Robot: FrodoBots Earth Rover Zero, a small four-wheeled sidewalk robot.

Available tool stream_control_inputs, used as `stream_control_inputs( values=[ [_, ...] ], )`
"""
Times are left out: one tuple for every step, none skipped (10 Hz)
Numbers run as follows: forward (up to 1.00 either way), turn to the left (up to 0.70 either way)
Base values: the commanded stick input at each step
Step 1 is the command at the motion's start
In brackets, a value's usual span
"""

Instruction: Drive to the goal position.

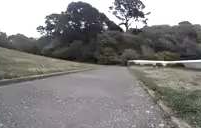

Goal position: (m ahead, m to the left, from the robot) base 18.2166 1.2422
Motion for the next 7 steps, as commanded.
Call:
stream_control_inputs(
  values=[
    [0.00,0.00],
    [0.00,0.00],
    [0.00,0.00],
    [0.00,0.00],
    [0.42,0.00],
    [0.70,0.00],
    [0.70,0.00]
  ],
)
